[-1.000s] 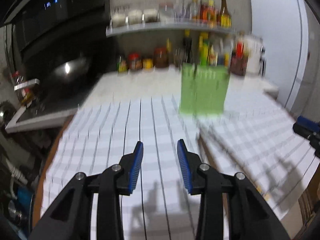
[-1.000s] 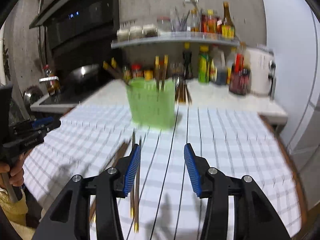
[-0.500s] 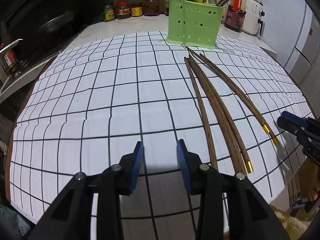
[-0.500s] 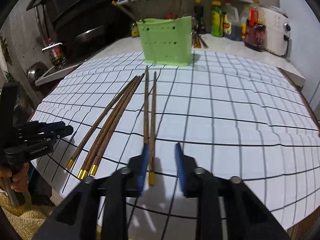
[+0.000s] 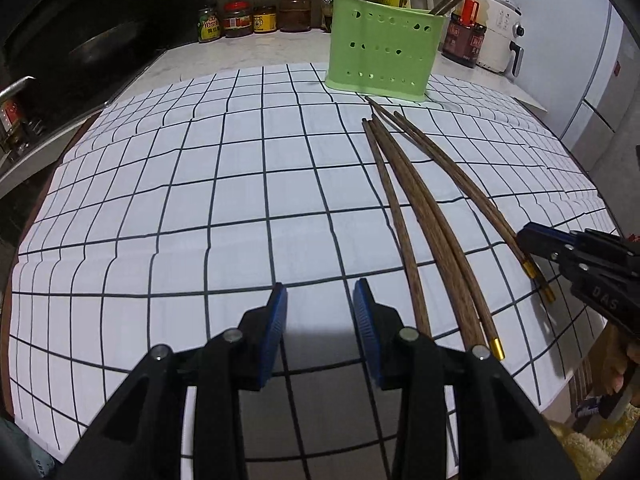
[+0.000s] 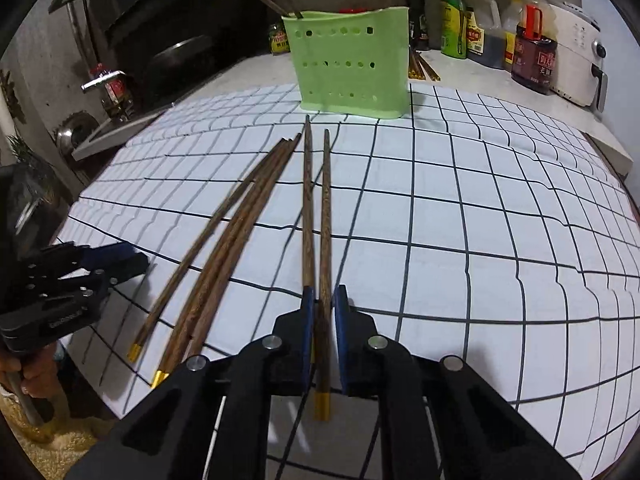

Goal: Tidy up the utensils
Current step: 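Grasp another chopstick with the right tool while the left tool moves back over the mat, then close the left tool on a gold-tipped chopstick on the mat, then lift the left tool's chopstick toward the green holder while the right tool carries its own, then lower both chopsticks into the green holder and open both tools, then move both tools back over the mat toward the remaining chopsticks, then close the right tool on a chopstick while the left tool grasps another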

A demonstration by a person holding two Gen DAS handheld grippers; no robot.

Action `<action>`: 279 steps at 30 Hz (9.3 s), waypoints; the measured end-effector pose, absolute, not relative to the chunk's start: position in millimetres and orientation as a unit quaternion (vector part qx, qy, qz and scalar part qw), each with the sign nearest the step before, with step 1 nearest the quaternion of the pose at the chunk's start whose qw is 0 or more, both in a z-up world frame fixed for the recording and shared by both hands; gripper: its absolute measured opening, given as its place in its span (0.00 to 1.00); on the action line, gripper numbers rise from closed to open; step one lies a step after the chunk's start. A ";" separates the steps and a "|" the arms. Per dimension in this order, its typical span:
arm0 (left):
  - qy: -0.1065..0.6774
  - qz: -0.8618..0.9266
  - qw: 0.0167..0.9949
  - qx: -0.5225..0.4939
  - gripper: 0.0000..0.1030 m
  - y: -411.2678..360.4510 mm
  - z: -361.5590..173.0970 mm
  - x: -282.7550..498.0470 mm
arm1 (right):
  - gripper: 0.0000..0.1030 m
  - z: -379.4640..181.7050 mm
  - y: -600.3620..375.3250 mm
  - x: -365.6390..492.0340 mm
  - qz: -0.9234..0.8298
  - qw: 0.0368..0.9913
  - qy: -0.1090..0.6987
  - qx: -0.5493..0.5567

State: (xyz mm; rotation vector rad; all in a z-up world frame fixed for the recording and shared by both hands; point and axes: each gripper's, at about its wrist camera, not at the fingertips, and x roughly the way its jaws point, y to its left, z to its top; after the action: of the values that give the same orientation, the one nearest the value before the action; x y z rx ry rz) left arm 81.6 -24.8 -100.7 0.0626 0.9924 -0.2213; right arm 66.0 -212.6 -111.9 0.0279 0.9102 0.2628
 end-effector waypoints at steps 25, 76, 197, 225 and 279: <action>0.478 -0.119 0.865 0.099 0.07 -76.8 -102.7 88.6 | 0.07 -118.0 -251.5 65.6 0.072 0.902 0.425 0.033; 0.458 -0.094 0.882 0.061 0.20 -24.5 -101.3 69.7 | 0.07 -126.4 -261.0 4.1 0.039 0.932 0.361 0.021; 0.287 -0.179 0.941 0.033 0.06 -100.1 71.3 298.7 | 0.07 66.5 -245.9 252.6 0.080 0.981 0.175 0.000; 0.350 -0.063 0.932 0.073 0.23 -27.3 -9.8 91.4 | 0.42 -7.4 -257.2 43.6 0.086 0.962 0.261 0.006; 0.501 -0.168 0.849 0.013 0.23 -85.4 -104.7 86.2 | 0.07 -116.5 -242.1 40.9 0.054 0.910 0.411 -0.008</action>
State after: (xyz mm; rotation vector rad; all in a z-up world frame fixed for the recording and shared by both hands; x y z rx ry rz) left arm 86.2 -85.4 -104.7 0.0277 1.0550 -0.3537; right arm 40.9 -242.1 -116.5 -0.0174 0.8480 0.1119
